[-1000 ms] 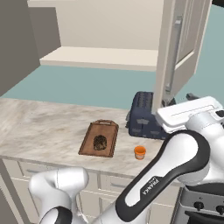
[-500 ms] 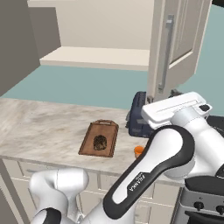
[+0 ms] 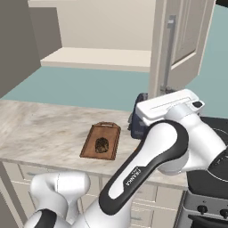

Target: Pick the bread, place it on the cutting board, pick the jam, place it on the counter, and close the cabinet.

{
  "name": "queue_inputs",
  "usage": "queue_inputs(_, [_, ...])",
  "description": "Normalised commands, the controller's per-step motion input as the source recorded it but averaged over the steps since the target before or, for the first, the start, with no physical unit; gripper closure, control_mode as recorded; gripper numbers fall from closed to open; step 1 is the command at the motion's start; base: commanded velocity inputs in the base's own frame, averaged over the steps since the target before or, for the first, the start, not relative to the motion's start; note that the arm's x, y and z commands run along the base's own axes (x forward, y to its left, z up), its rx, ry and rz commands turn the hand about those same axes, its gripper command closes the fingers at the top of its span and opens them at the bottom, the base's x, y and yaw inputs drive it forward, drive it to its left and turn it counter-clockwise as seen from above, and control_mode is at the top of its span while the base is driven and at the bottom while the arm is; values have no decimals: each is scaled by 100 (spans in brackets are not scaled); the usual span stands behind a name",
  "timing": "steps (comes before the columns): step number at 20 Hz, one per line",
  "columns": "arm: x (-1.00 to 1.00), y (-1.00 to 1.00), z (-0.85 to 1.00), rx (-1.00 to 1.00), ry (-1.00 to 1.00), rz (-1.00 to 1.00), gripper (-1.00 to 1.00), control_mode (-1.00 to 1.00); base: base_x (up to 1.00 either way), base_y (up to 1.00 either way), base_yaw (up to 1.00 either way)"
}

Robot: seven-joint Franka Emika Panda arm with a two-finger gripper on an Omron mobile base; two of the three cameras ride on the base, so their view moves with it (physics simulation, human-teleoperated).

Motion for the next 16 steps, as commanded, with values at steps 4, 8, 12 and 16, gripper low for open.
queue_inputs(4, [21,9,0,0,-1,3,-100,-100,0,0,0])
queue_inputs(8, [26,9,1,0,0,4,-100,-100,0,0,0])
queue_inputs(12, [33,17,0,0,0,6,-100,-100,0,0,0])
queue_inputs(16, [37,17,0,1,0,8,-100,-100,0,0,0])
